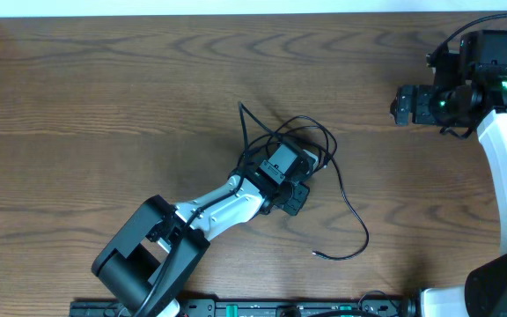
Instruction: Untangle cables
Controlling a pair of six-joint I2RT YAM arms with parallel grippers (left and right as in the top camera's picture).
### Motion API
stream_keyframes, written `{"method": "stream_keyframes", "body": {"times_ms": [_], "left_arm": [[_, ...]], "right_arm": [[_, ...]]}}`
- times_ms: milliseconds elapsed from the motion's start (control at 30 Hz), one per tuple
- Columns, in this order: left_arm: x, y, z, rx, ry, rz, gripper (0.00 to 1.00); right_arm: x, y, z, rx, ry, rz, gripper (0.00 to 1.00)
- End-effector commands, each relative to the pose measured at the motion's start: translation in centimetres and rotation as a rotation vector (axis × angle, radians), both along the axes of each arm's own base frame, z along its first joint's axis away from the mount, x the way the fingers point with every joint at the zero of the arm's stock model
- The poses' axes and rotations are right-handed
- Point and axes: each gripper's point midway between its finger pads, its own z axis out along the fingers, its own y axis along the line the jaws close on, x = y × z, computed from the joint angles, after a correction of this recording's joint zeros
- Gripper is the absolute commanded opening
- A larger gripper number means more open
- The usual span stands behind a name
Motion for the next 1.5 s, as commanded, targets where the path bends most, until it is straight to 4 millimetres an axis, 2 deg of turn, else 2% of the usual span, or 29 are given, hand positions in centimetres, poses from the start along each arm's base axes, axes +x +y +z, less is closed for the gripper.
{"method": "stream_keyframes", "body": {"times_ms": [0, 33, 133, 233, 267, 333, 367, 500, 567, 667, 767, 933, 1100, 1200, 1267, 1467], "left_arm": [[0.2, -0.5, 2.1, -0.047, -0.028, 0.015, 0.07], [0.4, -0.7, 3.1, -0.067, -0.049, 0.015, 0.08], [1.2, -1.2, 8.6, -0.164, -0.158, 0.018, 0.08], [2.0, -0.7, 13.9, -0.231, -0.292, 0.051, 0.08], [2.4, 0.1, 16.8, -0.258, -0.374, 0.083, 0.08], [2.8, 2.1, 21.2, -0.284, -0.504, 0.154, 0.08], [3.0, 3.1, 22.6, -0.285, -0.55, 0.189, 0.08], [2.9, 7.0, 26.3, -0.277, -0.666, 0.303, 0.08], [2.8, 9.5, 27.9, -0.26, -0.721, 0.352, 0.08], [2.9, 11.6, 28.9, -0.253, -0.748, 0.401, 0.08], [3.2, 14.2, 29.2, -0.229, -0.76, 0.469, 0.08], [3.2, 16.7, 29.6, -0.207, -0.774, 0.536, 0.08], [3.1, 18.3, 29.4, -0.181, -0.77, 0.575, 0.08], [3.1, 19.2, 28.8, -0.151, -0.751, 0.597, 0.08], [3.0, 19.9, 28.2, -0.127, -0.734, 0.613, 0.07], [2.7, 21.3, 26.8, -0.07, -0.685, 0.644, 0.08]], "right_arm": [[0.0, 0.0, -0.3, 0.002, 0.004, 0.006, 0.99], [0.0, 0.0, -0.3, 0.002, 0.003, 0.006, 0.99], [0.0, 0.0, -0.3, 0.003, 0.004, 0.007, 0.99], [0.0, 0.0, -0.3, 0.004, 0.005, 0.007, 0.99], [-0.1, 0.1, -0.3, 0.009, 0.008, 0.009, 0.99], [-0.1, 1.0, -0.2, 0.057, 0.006, 0.031, 0.99], [-0.1, 1.5, -0.1, 0.082, 0.004, 0.043, 0.99], [-0.2, 3.5, -0.2, 0.175, -0.003, 0.093, 0.99], [-0.4, 5.5, -0.9, 0.247, -0.003, 0.147, 0.99], [-0.8, 7.1, -2.3, 0.276, 0.006, 0.187, 0.99], [-1.8, 9.5, -4.7, 0.296, 0.033, 0.238, 0.99], [-3.8, 13.1, -7.9, 0.294, 0.059, 0.338, 0.99], [-5.2, 16.3, -9.9, 0.294, 0.048, 0.415, 0.99], [-5.4, 17.0, -11.1, 0.255, 0.049, 0.382, 0.99], [-5.2, 16.8, -12.1, 0.198, 0.054, 0.333, 0.99], [-5.3, 16.8, -14.9, 0.036, 0.074, 0.333, 0.99]]}}
